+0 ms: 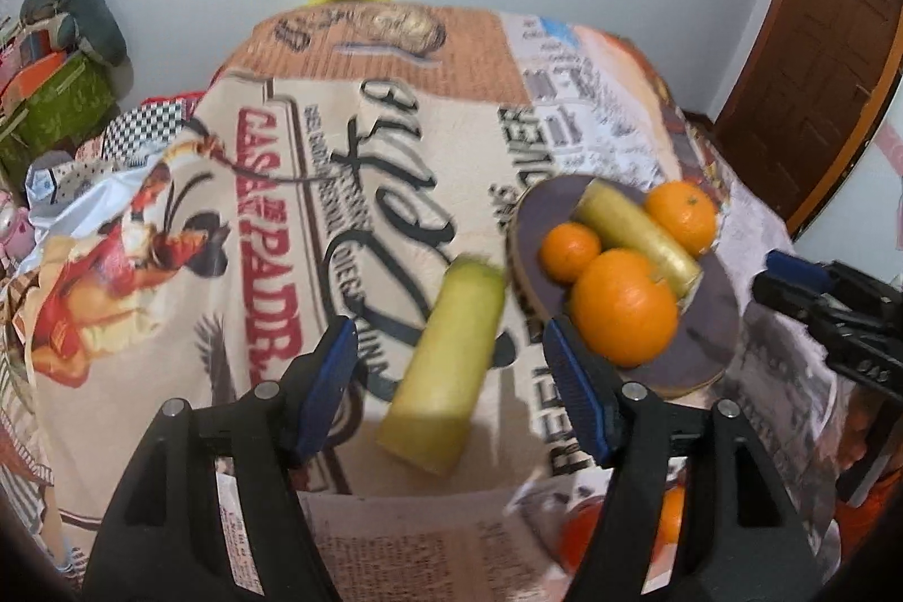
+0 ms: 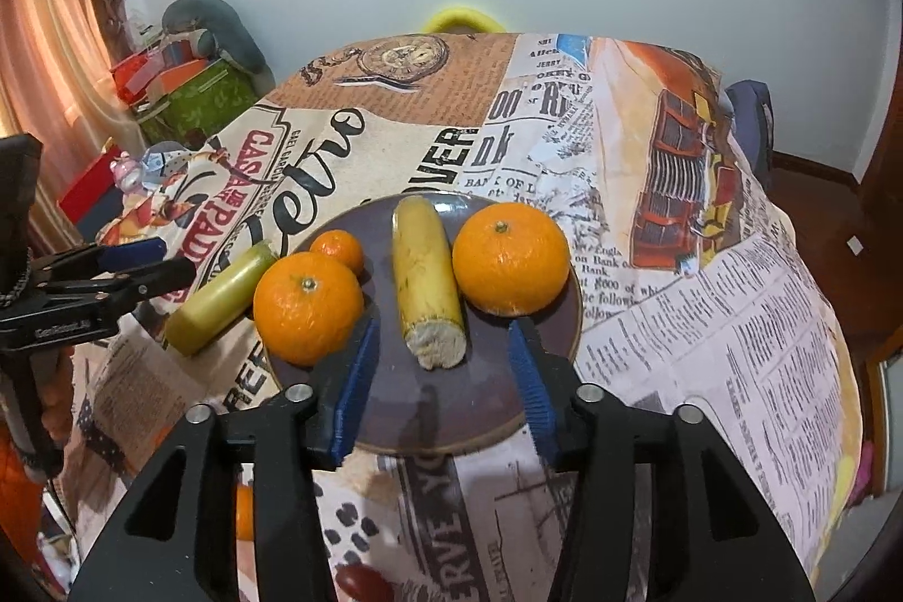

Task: Organize fruits
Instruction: 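Release the vegetable onto the plate with the right tool while the left tool grasps the second vegetable, then grasp the red tomato with the right tool while the left tool lifts the second vegetable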

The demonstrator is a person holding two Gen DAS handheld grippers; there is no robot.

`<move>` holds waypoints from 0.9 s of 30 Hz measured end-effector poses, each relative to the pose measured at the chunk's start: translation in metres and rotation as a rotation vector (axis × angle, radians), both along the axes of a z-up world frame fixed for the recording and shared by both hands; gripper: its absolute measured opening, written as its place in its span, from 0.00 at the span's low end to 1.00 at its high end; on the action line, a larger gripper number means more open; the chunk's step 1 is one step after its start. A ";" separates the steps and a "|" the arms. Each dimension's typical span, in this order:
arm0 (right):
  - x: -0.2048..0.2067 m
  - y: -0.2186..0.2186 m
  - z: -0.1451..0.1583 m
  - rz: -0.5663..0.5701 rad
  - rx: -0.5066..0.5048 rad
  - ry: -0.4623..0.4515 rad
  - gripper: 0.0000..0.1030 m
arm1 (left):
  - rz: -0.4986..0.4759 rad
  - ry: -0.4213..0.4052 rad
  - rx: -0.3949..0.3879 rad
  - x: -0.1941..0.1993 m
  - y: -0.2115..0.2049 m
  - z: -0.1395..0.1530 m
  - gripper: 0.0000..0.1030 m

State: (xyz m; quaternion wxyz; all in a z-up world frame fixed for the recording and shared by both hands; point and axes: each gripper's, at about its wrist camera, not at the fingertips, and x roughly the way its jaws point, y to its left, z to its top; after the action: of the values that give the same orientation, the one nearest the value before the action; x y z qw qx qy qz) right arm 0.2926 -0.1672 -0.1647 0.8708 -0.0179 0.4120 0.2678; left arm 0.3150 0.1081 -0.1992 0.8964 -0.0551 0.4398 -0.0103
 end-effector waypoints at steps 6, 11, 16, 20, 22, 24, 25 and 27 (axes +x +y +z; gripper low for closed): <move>-0.001 0.001 -0.007 0.002 0.003 0.029 0.45 | -0.039 0.067 0.015 0.016 -0.001 -0.026 0.57; -0.002 0.004 -0.012 0.000 -0.003 0.035 0.45 | -0.076 0.098 0.018 0.023 -0.007 -0.043 0.42; -0.007 0.006 -0.018 0.002 -0.013 0.059 0.45 | -0.082 0.099 0.017 0.013 -0.008 -0.039 0.39; -0.018 0.011 -0.013 0.017 -0.008 0.058 0.45 | -0.063 0.108 0.026 -0.008 -0.004 -0.036 0.39; -0.026 0.014 -0.008 0.031 -0.005 0.055 0.45 | -0.055 0.112 0.019 -0.023 0.000 -0.034 0.39; -0.035 0.020 -0.002 0.053 -0.003 0.052 0.45 | -0.047 0.118 0.020 -0.039 0.002 -0.034 0.39; -0.039 0.023 0.000 0.060 -0.004 0.051 0.45 | -0.042 0.121 0.025 -0.048 0.003 -0.034 0.39; -0.049 0.031 0.004 0.079 -0.008 0.048 0.45 | -0.034 0.125 0.029 -0.064 0.005 -0.034 0.39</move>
State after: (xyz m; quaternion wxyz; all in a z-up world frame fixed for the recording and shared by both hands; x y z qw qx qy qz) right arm 0.2440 -0.1365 -0.1610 0.8492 -0.0313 0.4328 0.3009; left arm 0.2514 0.1132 -0.2335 0.8675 -0.0350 0.4960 -0.0157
